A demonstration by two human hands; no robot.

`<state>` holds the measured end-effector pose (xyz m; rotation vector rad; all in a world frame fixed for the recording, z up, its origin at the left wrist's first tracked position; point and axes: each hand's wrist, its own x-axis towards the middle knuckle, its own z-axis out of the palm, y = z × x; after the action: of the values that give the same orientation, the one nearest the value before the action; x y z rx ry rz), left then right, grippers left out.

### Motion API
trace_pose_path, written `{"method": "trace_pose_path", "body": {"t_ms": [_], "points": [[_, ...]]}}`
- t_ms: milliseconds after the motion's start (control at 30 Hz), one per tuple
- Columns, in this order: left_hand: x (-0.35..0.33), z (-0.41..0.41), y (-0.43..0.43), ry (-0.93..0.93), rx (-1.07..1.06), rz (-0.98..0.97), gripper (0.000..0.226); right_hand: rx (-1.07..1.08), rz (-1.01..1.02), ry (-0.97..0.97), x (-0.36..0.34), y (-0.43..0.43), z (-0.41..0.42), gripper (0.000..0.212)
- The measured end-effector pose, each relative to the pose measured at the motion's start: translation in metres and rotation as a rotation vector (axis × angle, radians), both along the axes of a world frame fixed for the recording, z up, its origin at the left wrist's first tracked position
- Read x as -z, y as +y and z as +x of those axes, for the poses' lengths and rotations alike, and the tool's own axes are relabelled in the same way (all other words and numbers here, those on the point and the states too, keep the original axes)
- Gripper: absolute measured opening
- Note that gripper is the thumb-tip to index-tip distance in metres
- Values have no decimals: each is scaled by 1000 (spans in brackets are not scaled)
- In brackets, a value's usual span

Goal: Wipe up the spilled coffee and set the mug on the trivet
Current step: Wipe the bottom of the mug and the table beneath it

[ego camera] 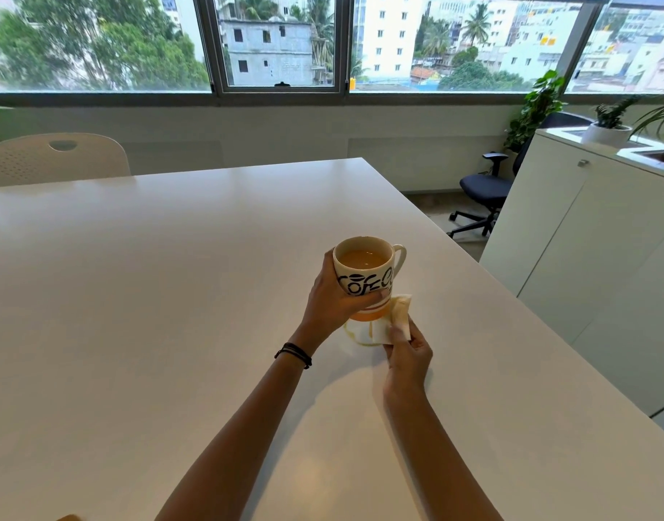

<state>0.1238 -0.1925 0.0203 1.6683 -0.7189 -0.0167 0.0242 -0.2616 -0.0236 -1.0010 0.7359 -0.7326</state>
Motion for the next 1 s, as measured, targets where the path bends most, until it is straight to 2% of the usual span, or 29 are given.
{"method": "trace_pose_path", "body": {"t_ms": [300,467,567,800,1000], "points": [[0,-2,-1,-8,9,1,82,11,59,-17,2,3,20,29],[-3,-3,0,11,17,-18,77,-31,124,-42,-4,0,24,13],[-5,-3,0,14,19,-23,79,-85,183,-105,-10,1,24,18],[-9,-3,2,14,23,-38,78,-219,394,-187,-19,-2,28,11],[-11,-1,4,18,29,-43,78,-352,424,-189,-19,-8,27,12]]}}
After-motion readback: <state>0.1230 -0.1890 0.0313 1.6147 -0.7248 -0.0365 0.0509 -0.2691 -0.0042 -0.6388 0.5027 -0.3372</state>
